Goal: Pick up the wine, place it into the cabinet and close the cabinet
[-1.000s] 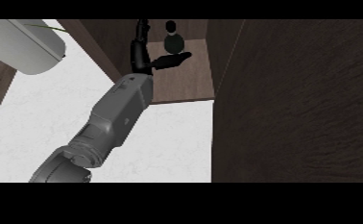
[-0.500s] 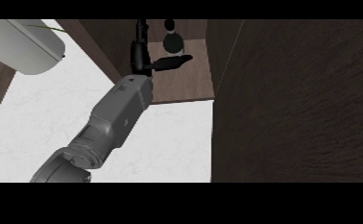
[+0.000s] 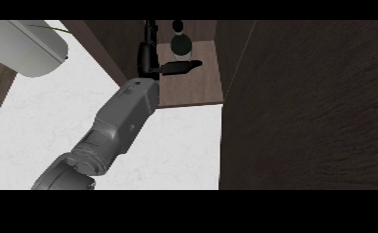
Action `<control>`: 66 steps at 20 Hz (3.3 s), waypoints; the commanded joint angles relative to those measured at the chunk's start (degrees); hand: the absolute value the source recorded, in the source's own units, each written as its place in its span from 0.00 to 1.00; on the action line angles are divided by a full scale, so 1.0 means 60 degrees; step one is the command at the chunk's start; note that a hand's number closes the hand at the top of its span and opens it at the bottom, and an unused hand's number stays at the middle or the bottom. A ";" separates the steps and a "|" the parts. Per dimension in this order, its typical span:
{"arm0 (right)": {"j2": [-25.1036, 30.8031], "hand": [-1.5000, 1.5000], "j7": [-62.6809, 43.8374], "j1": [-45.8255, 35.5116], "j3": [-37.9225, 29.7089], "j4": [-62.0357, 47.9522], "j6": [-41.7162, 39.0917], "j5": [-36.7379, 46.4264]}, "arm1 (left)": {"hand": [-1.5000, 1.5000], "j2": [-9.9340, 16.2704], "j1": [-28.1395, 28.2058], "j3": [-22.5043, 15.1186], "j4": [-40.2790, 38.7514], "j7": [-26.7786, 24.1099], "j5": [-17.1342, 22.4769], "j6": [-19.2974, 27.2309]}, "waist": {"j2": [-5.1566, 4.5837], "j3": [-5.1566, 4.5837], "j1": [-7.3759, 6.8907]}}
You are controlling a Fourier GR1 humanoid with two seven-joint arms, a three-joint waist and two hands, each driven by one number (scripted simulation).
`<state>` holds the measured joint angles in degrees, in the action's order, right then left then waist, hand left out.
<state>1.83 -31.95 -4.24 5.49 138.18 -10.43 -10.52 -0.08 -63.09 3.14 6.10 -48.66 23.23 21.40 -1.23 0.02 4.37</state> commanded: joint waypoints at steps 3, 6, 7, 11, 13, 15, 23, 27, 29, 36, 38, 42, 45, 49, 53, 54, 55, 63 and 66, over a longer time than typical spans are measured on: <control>0.0114 0.00 -0.0523 0.0176 0.0066 0.0773 0.0057 -0.0283 | 0.00 0.0013 0.0666 -0.0047 -0.0007 -0.0516 0.0279 -0.0409 | 0.0058 -0.0016 -0.0063; -0.0090 0.00 -0.0531 -0.0372 0.0275 0.0312 0.0386 0.0197 | 0.00 0.0013 0.0630 0.0002 0.0120 -0.0335 0.0554 -0.0814 | 0.0082 -0.0019 -0.0192; 0.0099 0.00 -0.0375 -0.0111 -0.0192 0.0149 0.0101 -0.0475 | 0.00 0.0012 0.0573 0.0006 0.0172 -0.0227 0.0719 -0.0948 | 0.0086 -0.0011 -0.0160; 0.0058 0.00 -0.0111 -0.0143 -0.0139 0.0179 0.0031 -0.0354 | 0.00 0.0013 0.0984 -0.0219 0.0152 -0.0619 0.1138 -0.1216 | 0.0089 -0.0011 -0.0059; -0.0088 0.00 -0.0630 -0.0502 0.0258 0.0338 0.0401 0.0106 | 0.00 0.0013 0.0668 -0.0635 0.0411 -0.0047 0.1476 -0.0922 | 0.0199 -0.0012 -0.0140; 0.0027 0.00 -0.0209 -0.0096 -0.0090 0.0144 0.0117 -0.0195 | 0.00 0.0013 0.1110 -0.0749 0.0528 -0.0375 0.1575 -0.1140 | 0.0166 -0.0006 -0.0207; 0.0159 0.00 -0.0432 0.0198 -0.0322 0.0660 0.0094 -0.0486 | 0.00 0.0013 0.2317 -0.3108 0.2755 0.0341 0.2995 -0.0465 | 0.0270 -0.0001 -0.0256; 0.0109 0.00 -0.0940 -0.0165 -0.0151 0.0786 0.0456 -0.0231 | 0.00 0.0013 0.3528 -0.4814 0.4547 0.0255 0.3755 0.0685 | 0.0249 -0.0007 -0.0374; 0.0134 0.00 -0.1155 -0.0375 -0.0034 0.0988 0.0607 0.0057 | 0.00 0.0013 0.4120 -0.5627 0.5555 0.0465 0.4080 0.1259 | 0.0254 -0.0010 -0.0435; 0.0535 0.00 -0.0836 0.0049 -0.0964 0.1036 0.0311 -0.0680 | 0.00 0.0014 0.5861 -0.7189 0.8422 0.0420 0.3397 0.3195 | 0.0256 0.0003 -0.0710; 0.0387 0.00 -0.0823 0.0218 -0.0536 0.1222 0.0402 -0.0299 | 0.00 0.0014 0.6277 -0.7814 0.9811 0.0967 0.3308 0.4064 | 0.0288 0.0004 -0.0736; 0.0557 0.00 -0.1146 0.0032 -0.0928 0.1353 0.0468 -0.0712 | 0.00 0.0014 0.6844 -0.7802 1.0619 0.1041 0.2963 0.4163 | 0.0238 -0.0001 -0.0697; 0.0435 0.00 -0.0436 0.0232 -0.1052 0.0777 0.0319 -0.0583 | 0.00 0.0633 0.8118 -0.8355 1.2671 0.1399 0.2362 0.4944 | 0.0263 0.0004 -0.0809; 0.0256 0.00 -0.0459 0.0321 -0.0670 0.0926 0.0432 -0.0273 | 0.00 0.0910 0.9175 -0.9050 1.3689 0.1623 0.1705 0.5551 | 0.0255 0.0003 -0.0783; 0.0214 0.00 -0.0477 0.0565 -0.0276 0.1159 0.0249 -0.0136 | 0.00 0.1329 0.9408 -0.8656 1.4493 0.1991 0.1355 0.5426 | 0.0236 -0.0001 -0.0740; 0.0376 0.00 -0.0637 0.0650 -0.0654 0.1247 0.0201 -0.0575 | 0.00 0.1440 0.9850 -0.8722 1.4859 0.1804 0.1403 0.5025 | 0.0234 -0.0001 -0.0732; 0.0401 0.00 -0.0334 0.0206 -0.0615 0.0483 0.0097 -0.0394 | 0.00 0.1605 1.0442 -0.9171 1.5603 0.1679 0.1216 0.5312 | 0.0236 -0.0001 -0.0794; 0.0651 1.00 -0.1986 0.0380 -0.0137 0.1543 -0.0080 -0.1397 | 0.00 0.3804 1.1051 -0.8948 1.7480 0.2446 0.1230 0.4204 | 0.0254 -0.0005 -0.0730; 0.0569 1.00 -0.1272 0.0569 0.0146 0.1149 -0.0564 -0.1163 | 0.00 0.4280 1.1575 -0.8726 1.7732 0.2136 0.1398 0.3479 | 0.0235 -0.0006 -0.0746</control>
<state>4.74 -36.50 -2.14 5.15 138.75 -12.80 -11.28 21.12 2.91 -50.34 108.95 -34.95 30.87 46.45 0.20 0.02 -0.06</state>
